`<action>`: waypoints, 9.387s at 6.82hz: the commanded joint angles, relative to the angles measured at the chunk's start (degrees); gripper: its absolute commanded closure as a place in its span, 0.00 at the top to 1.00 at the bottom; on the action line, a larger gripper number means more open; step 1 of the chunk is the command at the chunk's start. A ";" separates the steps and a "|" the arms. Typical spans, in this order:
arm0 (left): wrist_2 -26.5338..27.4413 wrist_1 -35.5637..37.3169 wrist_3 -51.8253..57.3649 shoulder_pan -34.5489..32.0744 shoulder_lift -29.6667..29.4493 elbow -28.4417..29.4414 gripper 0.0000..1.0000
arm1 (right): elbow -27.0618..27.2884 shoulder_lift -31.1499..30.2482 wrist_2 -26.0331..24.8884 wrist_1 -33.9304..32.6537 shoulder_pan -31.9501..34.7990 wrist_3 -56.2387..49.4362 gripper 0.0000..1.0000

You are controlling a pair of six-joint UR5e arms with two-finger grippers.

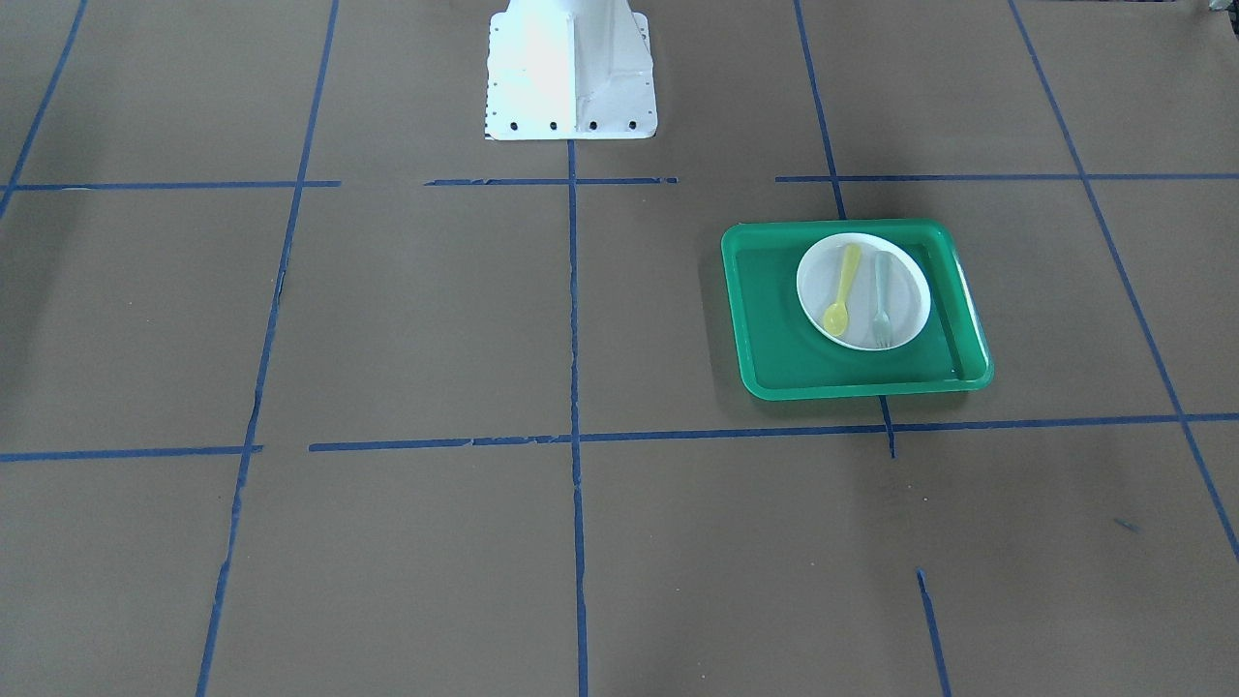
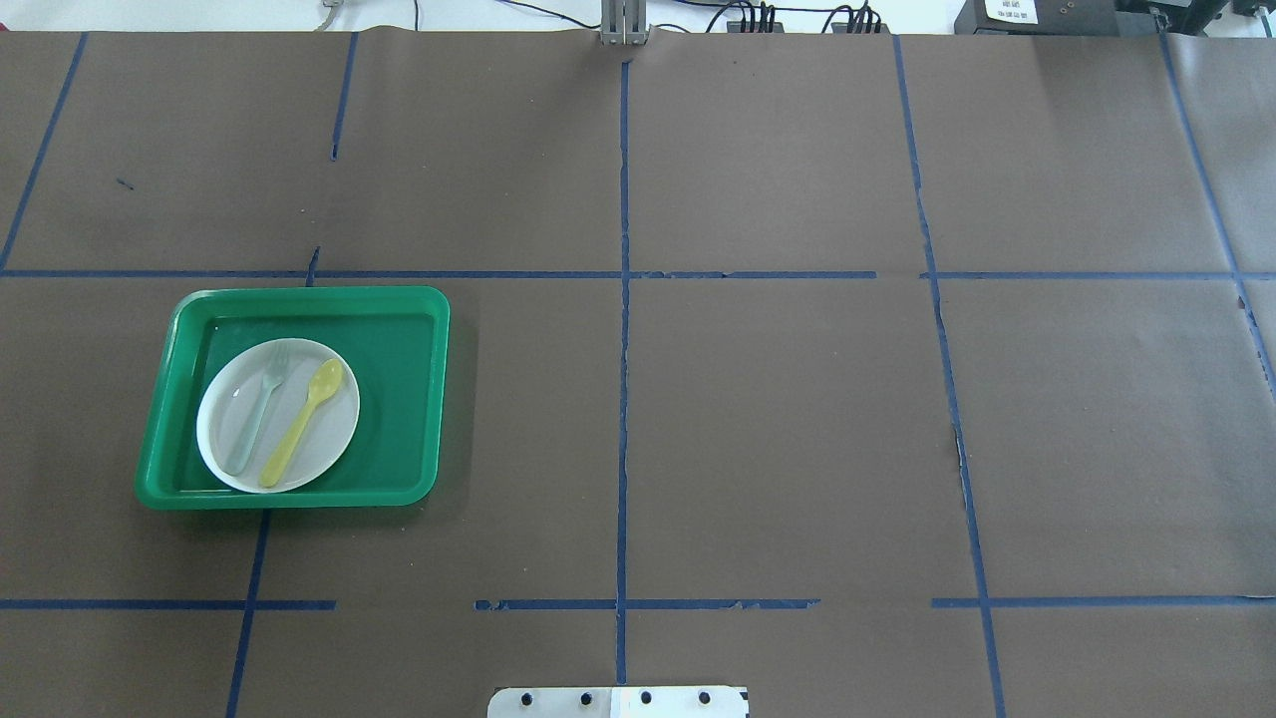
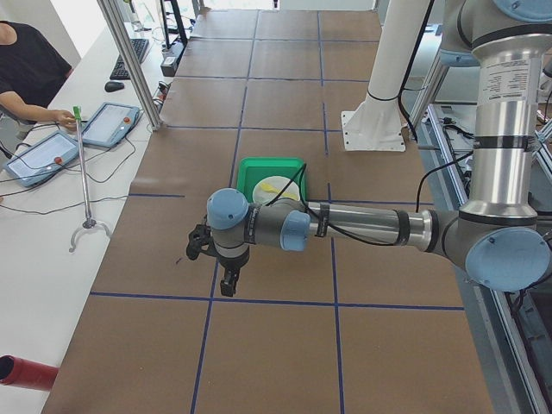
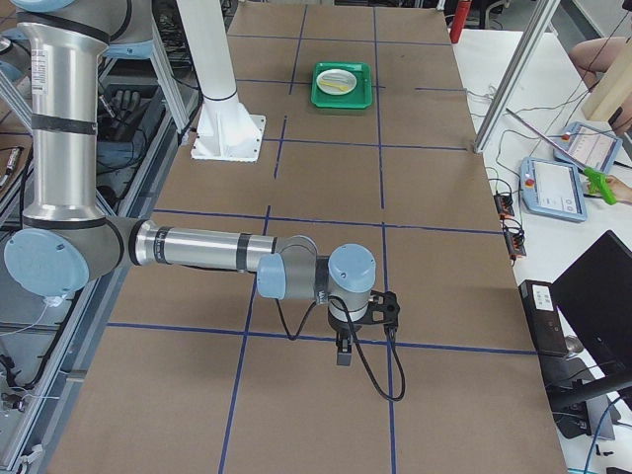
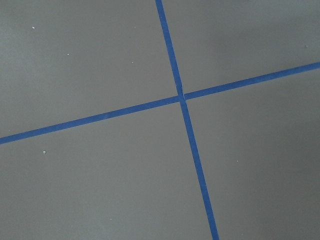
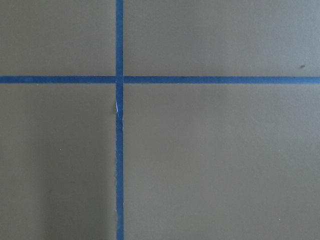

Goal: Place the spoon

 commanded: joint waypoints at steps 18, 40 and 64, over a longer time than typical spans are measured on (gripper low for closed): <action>13.15 -9.71 -34.35 43.20 -13.28 -2.07 0.79 | 0.00 0.00 0.01 0.00 0.00 0.00 1.00; 7.35 -9.45 -62.65 43.64 -25.41 5.49 0.02 | 0.00 0.00 0.01 0.00 0.00 0.00 1.00; -2.14 18.41 15.22 -11.29 -5.90 5.39 1.00 | 0.00 0.00 0.01 0.00 0.00 0.00 1.00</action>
